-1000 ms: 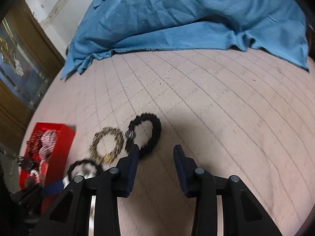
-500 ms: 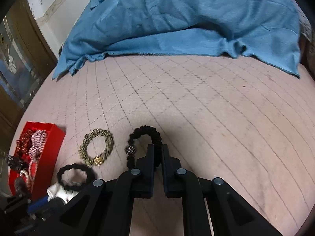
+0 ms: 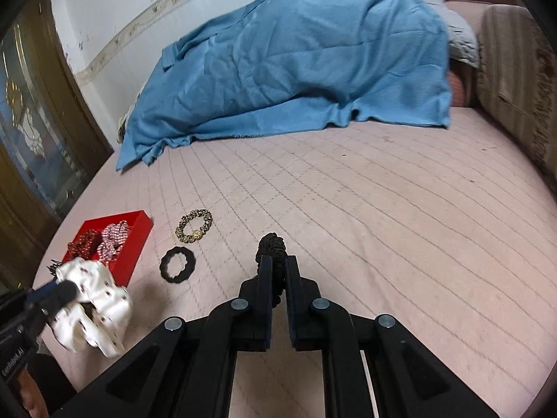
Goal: Organize jewelry
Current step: 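Carry scrunchie and hair tie over the red tray and open both tools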
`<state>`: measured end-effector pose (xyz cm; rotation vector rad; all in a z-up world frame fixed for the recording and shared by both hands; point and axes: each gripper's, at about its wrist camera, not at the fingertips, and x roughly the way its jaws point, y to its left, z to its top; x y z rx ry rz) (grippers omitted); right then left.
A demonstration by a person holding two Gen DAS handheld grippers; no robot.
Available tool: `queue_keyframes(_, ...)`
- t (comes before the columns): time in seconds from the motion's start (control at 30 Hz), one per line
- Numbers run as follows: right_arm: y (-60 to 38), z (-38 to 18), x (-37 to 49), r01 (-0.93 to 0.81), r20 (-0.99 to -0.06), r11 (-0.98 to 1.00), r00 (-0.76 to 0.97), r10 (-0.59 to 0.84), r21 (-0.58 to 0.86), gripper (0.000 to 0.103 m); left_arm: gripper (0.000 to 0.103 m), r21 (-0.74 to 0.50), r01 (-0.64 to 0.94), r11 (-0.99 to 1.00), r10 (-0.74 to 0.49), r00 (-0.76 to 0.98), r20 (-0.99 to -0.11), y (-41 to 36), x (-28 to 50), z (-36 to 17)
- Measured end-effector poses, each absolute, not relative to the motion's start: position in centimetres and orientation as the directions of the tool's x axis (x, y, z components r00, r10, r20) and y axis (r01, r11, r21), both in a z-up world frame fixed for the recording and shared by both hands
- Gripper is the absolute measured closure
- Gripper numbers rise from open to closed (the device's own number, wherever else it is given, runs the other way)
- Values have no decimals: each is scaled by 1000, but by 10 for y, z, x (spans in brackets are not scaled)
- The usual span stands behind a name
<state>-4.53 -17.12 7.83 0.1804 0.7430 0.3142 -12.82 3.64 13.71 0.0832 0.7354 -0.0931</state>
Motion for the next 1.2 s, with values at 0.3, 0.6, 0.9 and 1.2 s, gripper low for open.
queue_keyframes(0.3,-182,105,-83,-216,-591,939,733,336,266,95,96,49,145,988,-83,777,-624,29,-163,166)
queue_keyframes(0.6,-169,122,-98,-245,-576,938,742,345,246,95,96,-1,89,996,-71,785,-615,59,-175,172)
queue_keyframes(0.9,-137,130,-102,-300,-574,920,718,393,253,95,96,-122,-82,989,-14,775,-632,150,-184,166)
queue_keyframes(1.2,-76,128,-93,-402,-595,864,629,500,301,95,96,-183,-241,953,68,760,-646,233,-194,147)
